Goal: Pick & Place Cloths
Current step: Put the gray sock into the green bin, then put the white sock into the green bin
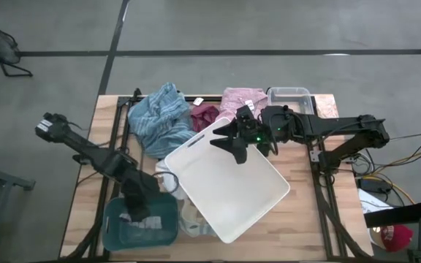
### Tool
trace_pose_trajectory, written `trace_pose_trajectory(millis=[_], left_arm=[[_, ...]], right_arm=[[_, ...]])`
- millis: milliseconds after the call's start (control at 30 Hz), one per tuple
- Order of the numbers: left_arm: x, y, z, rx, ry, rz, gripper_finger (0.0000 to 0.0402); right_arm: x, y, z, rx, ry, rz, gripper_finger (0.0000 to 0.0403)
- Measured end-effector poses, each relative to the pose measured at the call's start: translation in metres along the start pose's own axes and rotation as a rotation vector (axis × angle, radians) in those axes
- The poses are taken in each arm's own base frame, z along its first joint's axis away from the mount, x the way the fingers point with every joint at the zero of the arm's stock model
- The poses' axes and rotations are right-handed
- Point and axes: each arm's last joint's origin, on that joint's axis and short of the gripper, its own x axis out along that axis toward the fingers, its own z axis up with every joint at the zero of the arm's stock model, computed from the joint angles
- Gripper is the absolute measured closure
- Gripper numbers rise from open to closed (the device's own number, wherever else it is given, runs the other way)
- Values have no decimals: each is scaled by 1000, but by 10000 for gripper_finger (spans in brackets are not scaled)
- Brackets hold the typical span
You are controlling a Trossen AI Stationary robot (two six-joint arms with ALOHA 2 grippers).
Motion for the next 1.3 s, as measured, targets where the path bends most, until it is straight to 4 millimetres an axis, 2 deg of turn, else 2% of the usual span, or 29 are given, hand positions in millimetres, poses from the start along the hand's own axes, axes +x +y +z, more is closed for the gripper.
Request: trace_pose_trajectory(millis=[267,367,500,667,800,967,1100,1300], left_arm=[[28,6,18,11,46,124,375],[30,10,18,-1,47,172,348],[27,12,17,-4,19,200,289],[19,11,11,19,18,171,205],[8,10,4,41,5,127,164],[-12,15,-5,49,-204,177,156],[-31,29,-14,-142,-437,276,162],[-49,52,-29,-307,-612,441,163]], right_arm=[[0,-1,1,1,-2,-2,174],[0,-1,1,2,-1,-2,181],[0,-1,0,3,-1,-2,187],[0,-1,0,3,1,-3,193],[0,-1,0,3,1,-3,197],[1,-2,-1,3,2,-4,194],[1,-1,-1,3,3,-4,188],[1,-2,-2,7,8,-7,192]])
